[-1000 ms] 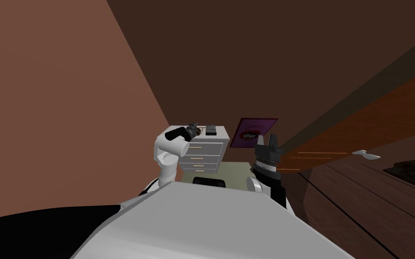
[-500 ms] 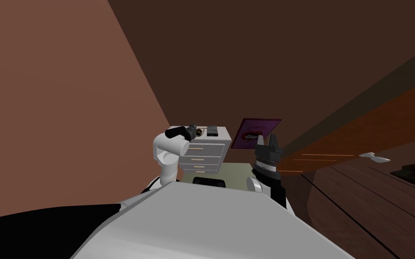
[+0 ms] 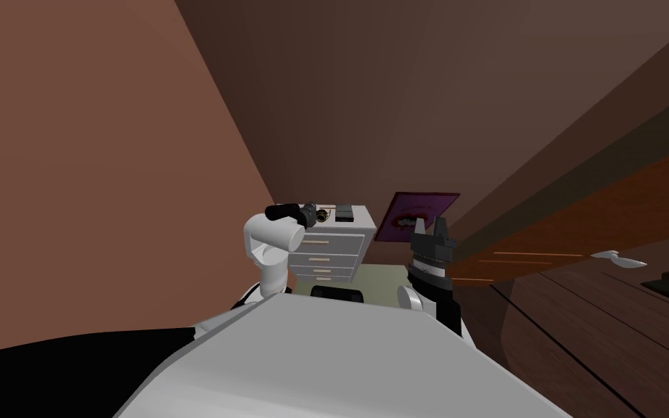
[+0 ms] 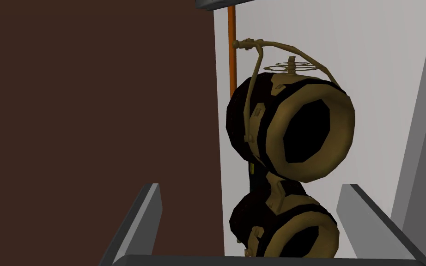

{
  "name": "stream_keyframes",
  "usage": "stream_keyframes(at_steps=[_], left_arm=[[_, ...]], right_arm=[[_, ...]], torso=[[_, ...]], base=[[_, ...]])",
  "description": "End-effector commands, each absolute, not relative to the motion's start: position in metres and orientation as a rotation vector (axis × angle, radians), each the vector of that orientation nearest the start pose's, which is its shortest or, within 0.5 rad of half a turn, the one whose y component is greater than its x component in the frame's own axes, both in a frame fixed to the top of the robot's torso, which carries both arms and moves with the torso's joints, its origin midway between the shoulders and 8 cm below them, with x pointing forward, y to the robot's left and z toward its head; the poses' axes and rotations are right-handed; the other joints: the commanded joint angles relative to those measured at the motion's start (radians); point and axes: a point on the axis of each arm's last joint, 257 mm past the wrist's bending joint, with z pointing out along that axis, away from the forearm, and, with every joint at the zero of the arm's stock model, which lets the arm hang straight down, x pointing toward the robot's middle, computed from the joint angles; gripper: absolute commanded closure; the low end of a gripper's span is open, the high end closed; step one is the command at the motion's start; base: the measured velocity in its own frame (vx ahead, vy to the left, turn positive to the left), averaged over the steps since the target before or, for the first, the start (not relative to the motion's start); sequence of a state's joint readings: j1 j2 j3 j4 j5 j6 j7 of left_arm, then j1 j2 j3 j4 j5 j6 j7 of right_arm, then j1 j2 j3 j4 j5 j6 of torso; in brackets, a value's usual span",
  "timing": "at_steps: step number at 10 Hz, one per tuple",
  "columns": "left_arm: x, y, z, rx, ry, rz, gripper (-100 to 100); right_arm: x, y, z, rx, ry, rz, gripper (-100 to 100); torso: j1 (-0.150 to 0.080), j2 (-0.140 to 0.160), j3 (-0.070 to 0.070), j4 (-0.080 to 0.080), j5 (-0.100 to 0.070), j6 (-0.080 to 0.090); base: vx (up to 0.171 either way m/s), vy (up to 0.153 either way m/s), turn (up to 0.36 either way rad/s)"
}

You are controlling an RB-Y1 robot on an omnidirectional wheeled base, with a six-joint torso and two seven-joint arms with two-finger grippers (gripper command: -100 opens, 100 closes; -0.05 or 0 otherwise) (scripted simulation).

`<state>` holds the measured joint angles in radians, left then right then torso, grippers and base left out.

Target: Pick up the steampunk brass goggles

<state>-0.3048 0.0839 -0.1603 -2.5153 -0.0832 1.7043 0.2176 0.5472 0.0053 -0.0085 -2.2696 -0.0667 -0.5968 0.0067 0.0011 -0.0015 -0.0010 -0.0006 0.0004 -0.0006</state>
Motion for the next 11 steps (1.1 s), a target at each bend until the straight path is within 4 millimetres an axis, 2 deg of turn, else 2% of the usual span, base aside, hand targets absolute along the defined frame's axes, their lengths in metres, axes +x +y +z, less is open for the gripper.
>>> stream_keyframes(at_steps=[1, 11], left_arm=[[0.440, 0.157, -0.070, -1.562, 1.604, -0.983, -100], [0.406, 0.150, -0.082, -1.744, 1.635, -0.955, -100]], right_arm=[[0.323, -0.294, 0.023, 0.663, 0.533, 1.318, 0], [0.323, -0.294, 0.023, 0.663, 0.533, 1.318, 0]], torso=[[0.000, 0.000, 0.000, 0.000, 0.000, 0.000], [0.000, 0.000, 0.000, 0.000, 0.000, 0.000]], base=[[0.027, 0.017, 0.014], [0.037, 0.016, 0.018]])
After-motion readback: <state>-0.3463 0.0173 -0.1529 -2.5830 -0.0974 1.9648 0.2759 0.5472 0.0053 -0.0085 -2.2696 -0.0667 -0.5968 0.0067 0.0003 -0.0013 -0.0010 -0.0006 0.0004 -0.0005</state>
